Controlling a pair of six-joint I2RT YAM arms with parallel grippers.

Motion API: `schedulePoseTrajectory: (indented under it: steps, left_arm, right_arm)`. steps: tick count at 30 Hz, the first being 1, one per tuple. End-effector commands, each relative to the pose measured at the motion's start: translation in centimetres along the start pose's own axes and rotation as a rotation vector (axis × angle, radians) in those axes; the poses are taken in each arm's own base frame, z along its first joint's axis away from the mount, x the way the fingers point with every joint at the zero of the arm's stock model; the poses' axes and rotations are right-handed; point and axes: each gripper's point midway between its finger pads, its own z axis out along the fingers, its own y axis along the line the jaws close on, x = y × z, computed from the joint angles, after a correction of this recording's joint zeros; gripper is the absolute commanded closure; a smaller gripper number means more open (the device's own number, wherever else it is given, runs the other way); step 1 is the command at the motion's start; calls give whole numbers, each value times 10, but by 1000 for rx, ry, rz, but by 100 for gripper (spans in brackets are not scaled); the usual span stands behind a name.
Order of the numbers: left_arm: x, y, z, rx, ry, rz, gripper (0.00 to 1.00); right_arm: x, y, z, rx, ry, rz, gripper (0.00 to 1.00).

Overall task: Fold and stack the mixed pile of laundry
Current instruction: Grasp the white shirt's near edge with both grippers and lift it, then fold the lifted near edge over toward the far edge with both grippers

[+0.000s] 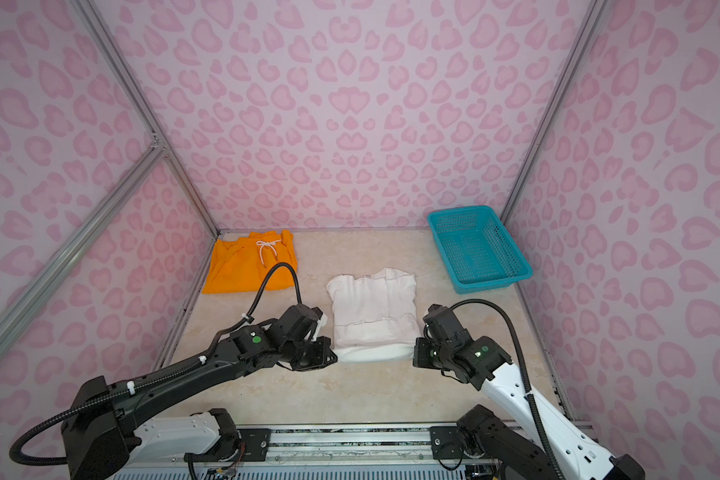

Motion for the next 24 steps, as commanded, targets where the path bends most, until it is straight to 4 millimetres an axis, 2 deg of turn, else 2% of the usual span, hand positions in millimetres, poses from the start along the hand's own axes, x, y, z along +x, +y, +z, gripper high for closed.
schedulePoseTrajectory:
  steps: [1, 6, 9, 12, 16, 20, 22, 24]
  left_arm:
    - [-18, 9, -11, -79, -14, 30, 97]
    - [-83, -12, -21, 30, -105, 36, 97]
    - [-120, -7, -19, 40, -135, 27, 97]
    - [-145, -3, -5, 70, -114, 34, 97]
    - [-173, 10, 20, 88, -74, 22, 97]
    - [-200, 40, 48, 74, -53, -35, 97]
    - [-210, 51, 59, 84, -51, -56, 97]
    - [-220, 60, 65, 87, -62, -68, 97]
  right_arm:
    - [-35, -6, -13, 90, -69, -59, 100]
    - [-100, 9, 0, 61, -120, -93, 100]
    - [-137, 13, 20, 19, -125, -69, 100]
    - [-164, 12, 48, 2, -96, -49, 100]
    - [-187, 8, 87, -15, -14, -44, 100]
    - [-203, -3, 129, 0, 25, -26, 100]
    - [-205, -7, 147, -2, 52, -17, 100]
    - [-216, -9, 159, -2, 44, -10, 100]
